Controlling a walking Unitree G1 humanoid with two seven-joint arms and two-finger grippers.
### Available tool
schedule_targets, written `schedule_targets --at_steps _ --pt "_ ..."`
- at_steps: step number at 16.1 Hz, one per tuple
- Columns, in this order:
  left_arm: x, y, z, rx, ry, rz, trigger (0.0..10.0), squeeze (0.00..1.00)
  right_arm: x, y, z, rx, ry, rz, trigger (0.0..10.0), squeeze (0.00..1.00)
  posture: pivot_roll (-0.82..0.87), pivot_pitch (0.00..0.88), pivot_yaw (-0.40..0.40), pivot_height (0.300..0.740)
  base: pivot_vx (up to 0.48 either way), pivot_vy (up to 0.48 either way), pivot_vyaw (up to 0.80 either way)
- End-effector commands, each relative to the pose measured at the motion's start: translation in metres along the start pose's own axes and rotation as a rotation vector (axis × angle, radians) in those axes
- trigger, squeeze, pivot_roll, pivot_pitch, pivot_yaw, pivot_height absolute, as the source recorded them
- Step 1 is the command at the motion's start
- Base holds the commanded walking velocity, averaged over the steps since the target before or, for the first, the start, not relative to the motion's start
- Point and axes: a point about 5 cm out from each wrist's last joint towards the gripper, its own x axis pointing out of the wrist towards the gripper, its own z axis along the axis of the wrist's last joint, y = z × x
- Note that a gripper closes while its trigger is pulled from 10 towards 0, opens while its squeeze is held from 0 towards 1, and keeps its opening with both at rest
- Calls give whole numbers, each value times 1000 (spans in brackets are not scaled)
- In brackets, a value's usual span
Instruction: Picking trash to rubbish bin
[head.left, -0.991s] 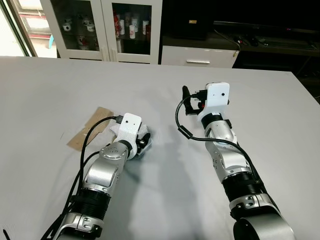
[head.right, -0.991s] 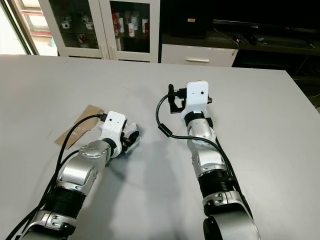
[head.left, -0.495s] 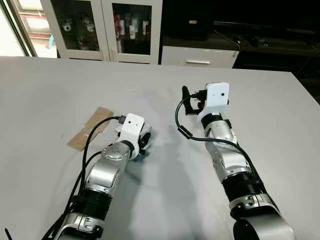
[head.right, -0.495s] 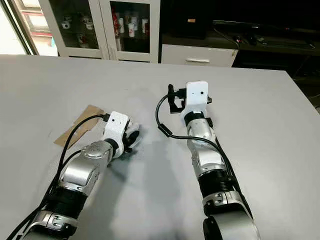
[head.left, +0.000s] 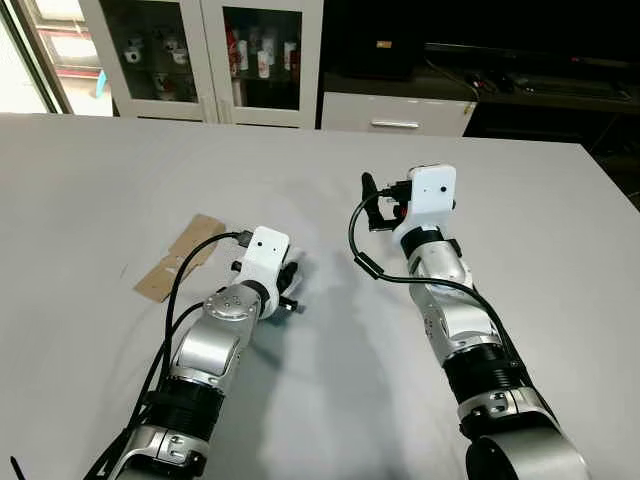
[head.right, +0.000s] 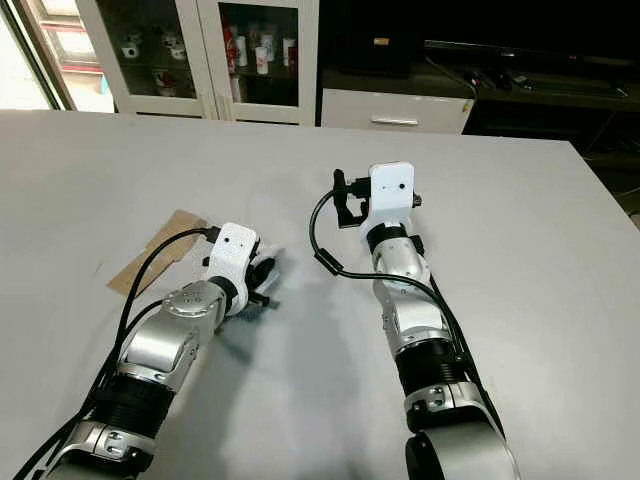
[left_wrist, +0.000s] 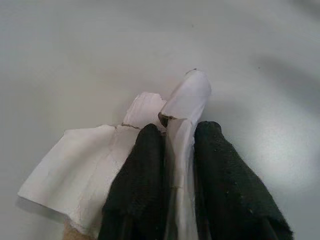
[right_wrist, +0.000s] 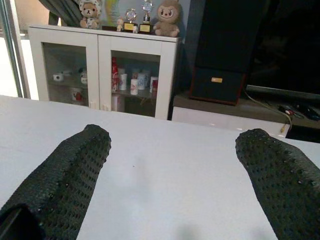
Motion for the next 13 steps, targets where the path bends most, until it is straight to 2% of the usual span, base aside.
schedule_targets --at_steps 1,3,4,5,7,9,13 --pt "1 -1 -6 -3 20 5 0 0 1 0 1 -6 3 4 10000 0 16 21 -68 740 0 0 0" --pt "-1 0 14 -23 -116 -12 0 0 1 0 0 -5 6 1 10000 0 21 29 -70 740 0 0 0" --pt "-3 1 23 -24 -177 5 706 0 1 -1 0 -5 8 0 10000 0 24 31 -70 740 0 0 0" --pt "-4 4 32 -5 -226 31 10000 0 1 0 0 -3 8 -1 10000 0 25 31 -70 740 0 0 0" --pt "-7 12 46 -35 -320 103 10000 0 2 0 1 -1 5 -3 10000 0 24 31 -68 740 0 0 0" --pt "-14 33 61 -47 -449 254 10000 0 2 -1 1 0 4 -8 10000 0 22 33 -67 740 0 0 0" --pt "-28 53 79 -81 -613 376 10000 0 2 -5 0 2 10 -25 10000 0 23 38 -66 740 0 0 0"
